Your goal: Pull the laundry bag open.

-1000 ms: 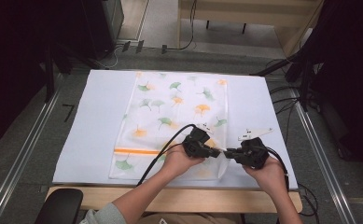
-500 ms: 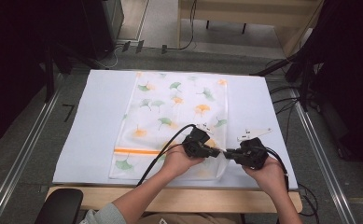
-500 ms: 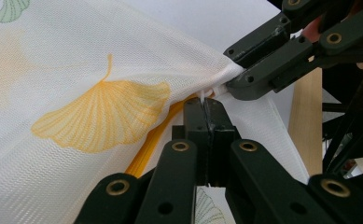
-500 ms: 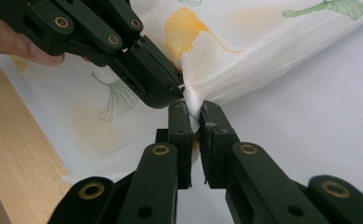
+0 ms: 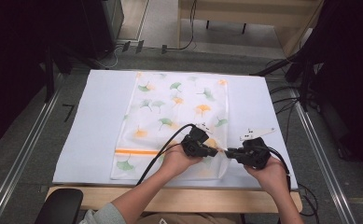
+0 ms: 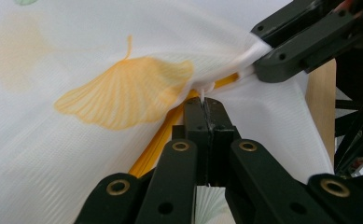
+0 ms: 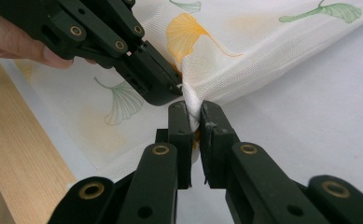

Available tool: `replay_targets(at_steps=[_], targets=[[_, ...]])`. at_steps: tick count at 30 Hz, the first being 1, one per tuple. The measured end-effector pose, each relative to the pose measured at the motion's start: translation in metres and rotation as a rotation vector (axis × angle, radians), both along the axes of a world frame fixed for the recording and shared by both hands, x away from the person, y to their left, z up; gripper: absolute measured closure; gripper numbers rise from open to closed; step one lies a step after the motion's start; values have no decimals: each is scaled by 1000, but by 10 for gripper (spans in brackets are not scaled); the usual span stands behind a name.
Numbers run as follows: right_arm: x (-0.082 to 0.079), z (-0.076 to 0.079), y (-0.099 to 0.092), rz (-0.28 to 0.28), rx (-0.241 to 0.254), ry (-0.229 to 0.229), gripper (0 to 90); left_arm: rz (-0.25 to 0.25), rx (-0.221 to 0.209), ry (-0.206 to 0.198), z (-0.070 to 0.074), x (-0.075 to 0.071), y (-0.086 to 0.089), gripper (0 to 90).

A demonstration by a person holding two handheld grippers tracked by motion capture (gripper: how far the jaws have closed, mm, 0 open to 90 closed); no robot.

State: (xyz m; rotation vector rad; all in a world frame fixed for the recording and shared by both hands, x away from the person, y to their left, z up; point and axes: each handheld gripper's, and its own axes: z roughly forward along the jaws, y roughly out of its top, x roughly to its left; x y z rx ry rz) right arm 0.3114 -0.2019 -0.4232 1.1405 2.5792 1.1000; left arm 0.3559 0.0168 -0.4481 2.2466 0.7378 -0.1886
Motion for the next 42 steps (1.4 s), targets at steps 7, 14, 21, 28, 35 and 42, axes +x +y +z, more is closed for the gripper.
replay_targets(at_steps=[7, 14, 21, 28, 35, 42], targets=[[0, 0, -9, -20, 13, 2, 851, 36, 3, 19, -1, 6, 23, 900], [1, -1, -7, -24, 11, 7, 851, 37, 2, 20, -2, 5, 23, 900], [1, -1, -6, -25, 7, 12, 851, 31, 12, 15, -2, 3, 20, 900], [1, -1, -6, -26, 8, 11, 850, 27, 26, 9, -2, 3, 21, 900], [1, -1, -6, -26, 11, 17, 851, 31, 25, 15, -3, 4, 22, 900], [1, -1, -8, -24, 11, 15, 850, 30, 48, 16, -3, 5, 31, 900]])
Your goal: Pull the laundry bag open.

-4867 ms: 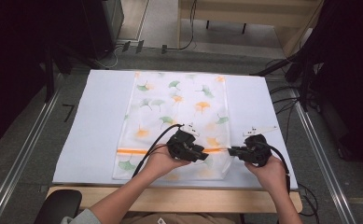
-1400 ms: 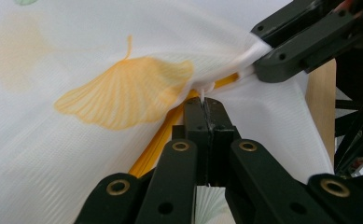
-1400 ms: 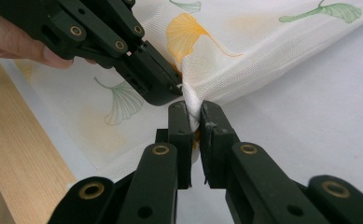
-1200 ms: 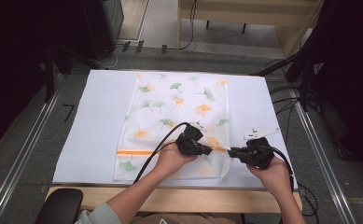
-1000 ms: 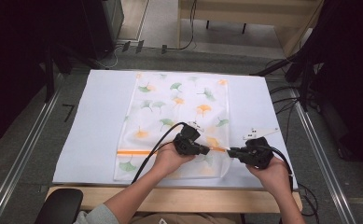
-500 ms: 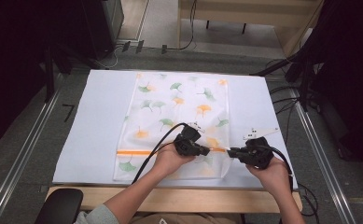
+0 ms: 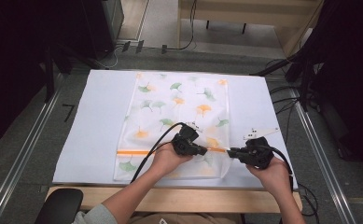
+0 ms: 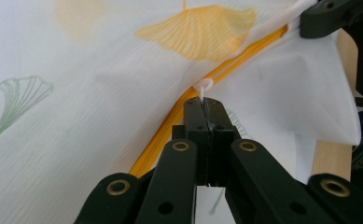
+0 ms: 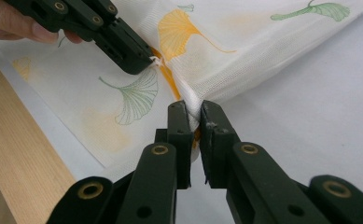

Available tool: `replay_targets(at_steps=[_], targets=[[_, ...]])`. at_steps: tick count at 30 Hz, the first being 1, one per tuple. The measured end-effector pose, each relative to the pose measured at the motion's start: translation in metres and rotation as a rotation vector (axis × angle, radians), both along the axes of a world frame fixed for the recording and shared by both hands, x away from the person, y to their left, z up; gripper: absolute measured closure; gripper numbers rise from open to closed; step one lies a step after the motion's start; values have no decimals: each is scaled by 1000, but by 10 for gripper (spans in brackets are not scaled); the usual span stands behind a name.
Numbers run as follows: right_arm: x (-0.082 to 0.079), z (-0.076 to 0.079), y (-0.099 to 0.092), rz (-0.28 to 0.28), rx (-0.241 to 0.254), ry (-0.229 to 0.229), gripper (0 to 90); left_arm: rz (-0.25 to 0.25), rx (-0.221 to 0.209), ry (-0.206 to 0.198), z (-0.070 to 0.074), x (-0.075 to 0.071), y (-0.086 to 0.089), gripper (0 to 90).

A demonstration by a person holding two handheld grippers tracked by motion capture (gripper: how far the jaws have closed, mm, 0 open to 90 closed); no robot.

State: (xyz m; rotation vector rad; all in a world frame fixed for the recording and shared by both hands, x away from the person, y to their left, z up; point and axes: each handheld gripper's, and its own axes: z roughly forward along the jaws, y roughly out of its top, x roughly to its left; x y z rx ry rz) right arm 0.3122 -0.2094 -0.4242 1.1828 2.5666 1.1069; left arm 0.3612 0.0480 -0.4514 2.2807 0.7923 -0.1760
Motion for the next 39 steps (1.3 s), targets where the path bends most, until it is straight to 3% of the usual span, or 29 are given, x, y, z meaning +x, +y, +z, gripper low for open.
replay_targets(at_steps=[4, 6, 8, 16, 39], targets=[[0, 0, -2, -10, 3, 8, 847, 27, 35, 0, 2, 3, 25, 900], [0, 0, -3, -14, 4, 10, 847, 34, 26, 6, 1, 3, 29, 900], [0, 0, -3, -14, 3, 7, 847, 36, -13, 32, 3, 2, 40, 900], [2, -2, -3, -17, -2, 6, 848, 22, -13, 19, 2, -1, 39, 900], [3, -3, -5, -18, -2, 19, 846, 36, -25, 44, 2, 0, 50, 900]])
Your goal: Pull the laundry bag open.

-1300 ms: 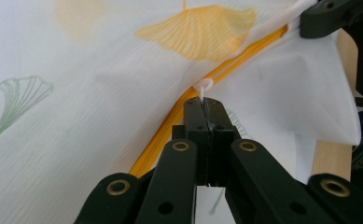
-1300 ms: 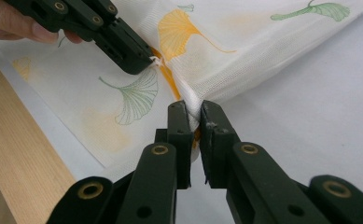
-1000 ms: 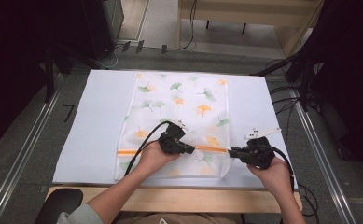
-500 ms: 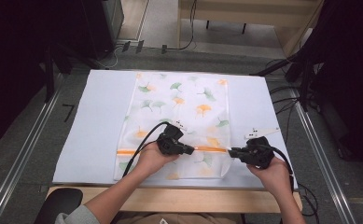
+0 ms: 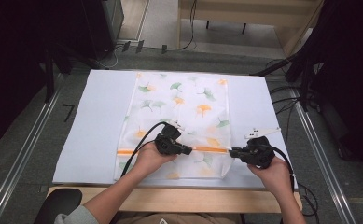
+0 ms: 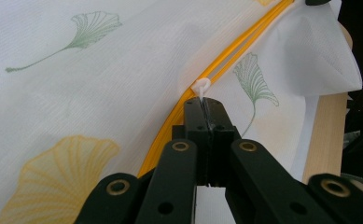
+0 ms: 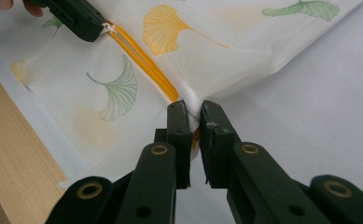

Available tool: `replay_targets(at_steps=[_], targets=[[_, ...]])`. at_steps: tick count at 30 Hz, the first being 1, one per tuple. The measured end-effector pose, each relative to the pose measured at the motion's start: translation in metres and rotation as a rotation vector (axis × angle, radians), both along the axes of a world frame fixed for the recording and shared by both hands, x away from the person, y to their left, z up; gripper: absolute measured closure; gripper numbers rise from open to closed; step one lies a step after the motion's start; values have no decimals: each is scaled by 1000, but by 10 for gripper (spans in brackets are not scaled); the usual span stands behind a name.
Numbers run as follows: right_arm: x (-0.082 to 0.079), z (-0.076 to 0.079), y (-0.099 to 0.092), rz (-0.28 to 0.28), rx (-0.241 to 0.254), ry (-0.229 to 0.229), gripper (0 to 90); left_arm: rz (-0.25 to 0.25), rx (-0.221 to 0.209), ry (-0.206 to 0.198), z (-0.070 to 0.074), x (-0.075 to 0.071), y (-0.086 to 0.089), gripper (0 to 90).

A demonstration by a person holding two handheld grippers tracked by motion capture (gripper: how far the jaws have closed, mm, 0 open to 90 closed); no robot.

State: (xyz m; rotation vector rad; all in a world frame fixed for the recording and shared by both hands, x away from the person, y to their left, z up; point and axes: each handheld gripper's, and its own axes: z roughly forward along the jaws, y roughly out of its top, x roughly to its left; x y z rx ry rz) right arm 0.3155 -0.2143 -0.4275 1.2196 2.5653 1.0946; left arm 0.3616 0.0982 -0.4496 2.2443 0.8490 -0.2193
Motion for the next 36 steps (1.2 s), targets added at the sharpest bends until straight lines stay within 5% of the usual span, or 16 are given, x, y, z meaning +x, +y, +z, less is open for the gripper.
replay_targets(at_steps=[7, 36], targets=[[1, -1, 0, 4, -7, 5, 844, 14, 1, 9, 4, -2, 13, 900], [3, -2, -1, 4, -11, 16, 844, 11, -1, 22, 2, -2, 13, 900]])
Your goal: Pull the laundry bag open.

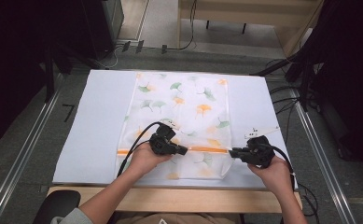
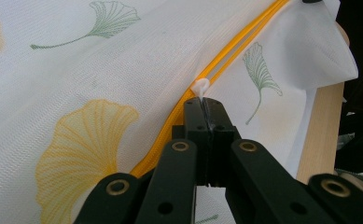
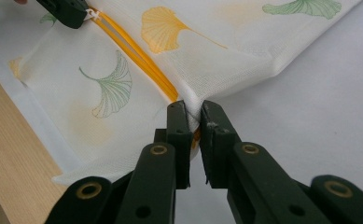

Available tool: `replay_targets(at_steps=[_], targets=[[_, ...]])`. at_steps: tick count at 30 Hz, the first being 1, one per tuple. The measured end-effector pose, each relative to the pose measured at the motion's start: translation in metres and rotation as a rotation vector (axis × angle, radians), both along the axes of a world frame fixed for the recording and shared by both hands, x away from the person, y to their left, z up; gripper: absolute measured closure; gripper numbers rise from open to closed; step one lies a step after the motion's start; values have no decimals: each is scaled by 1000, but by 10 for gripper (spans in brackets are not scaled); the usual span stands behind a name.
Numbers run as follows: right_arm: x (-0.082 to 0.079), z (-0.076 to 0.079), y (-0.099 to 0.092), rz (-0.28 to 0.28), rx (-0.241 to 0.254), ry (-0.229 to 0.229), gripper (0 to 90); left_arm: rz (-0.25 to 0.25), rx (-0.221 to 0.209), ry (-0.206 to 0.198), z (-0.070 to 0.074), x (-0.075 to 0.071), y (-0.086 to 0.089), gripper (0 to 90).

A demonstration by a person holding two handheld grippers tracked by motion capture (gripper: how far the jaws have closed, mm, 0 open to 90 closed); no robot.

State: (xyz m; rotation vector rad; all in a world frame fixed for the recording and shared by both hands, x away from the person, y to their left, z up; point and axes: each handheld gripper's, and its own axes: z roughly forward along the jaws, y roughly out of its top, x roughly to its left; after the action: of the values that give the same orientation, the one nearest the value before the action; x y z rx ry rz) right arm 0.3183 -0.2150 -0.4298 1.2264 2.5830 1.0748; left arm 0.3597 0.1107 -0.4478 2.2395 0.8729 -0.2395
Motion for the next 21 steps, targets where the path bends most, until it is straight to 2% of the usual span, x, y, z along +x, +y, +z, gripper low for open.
replay_targets(at_steps=[9, 12, 15, 17, 21], targets=[[0, 0, 0, 5, 2, 0, 844, -8, -8, 10, -1, 1, 1, 900], [1, -1, -1, 8, -1, 1, 844, -3, 0, 13, -1, 1, 3, 900], [1, 0, -1, 5, -4, 3, 844, 3, 1, 19, -1, 2, 7, 900], [1, 0, -2, 3, -7, 4, 844, 7, 23, 17, 0, 2, 13, 900], [1, -1, -3, 6, -6, 5, 843, 16, 15, 30, 2, 2, 22, 900]])
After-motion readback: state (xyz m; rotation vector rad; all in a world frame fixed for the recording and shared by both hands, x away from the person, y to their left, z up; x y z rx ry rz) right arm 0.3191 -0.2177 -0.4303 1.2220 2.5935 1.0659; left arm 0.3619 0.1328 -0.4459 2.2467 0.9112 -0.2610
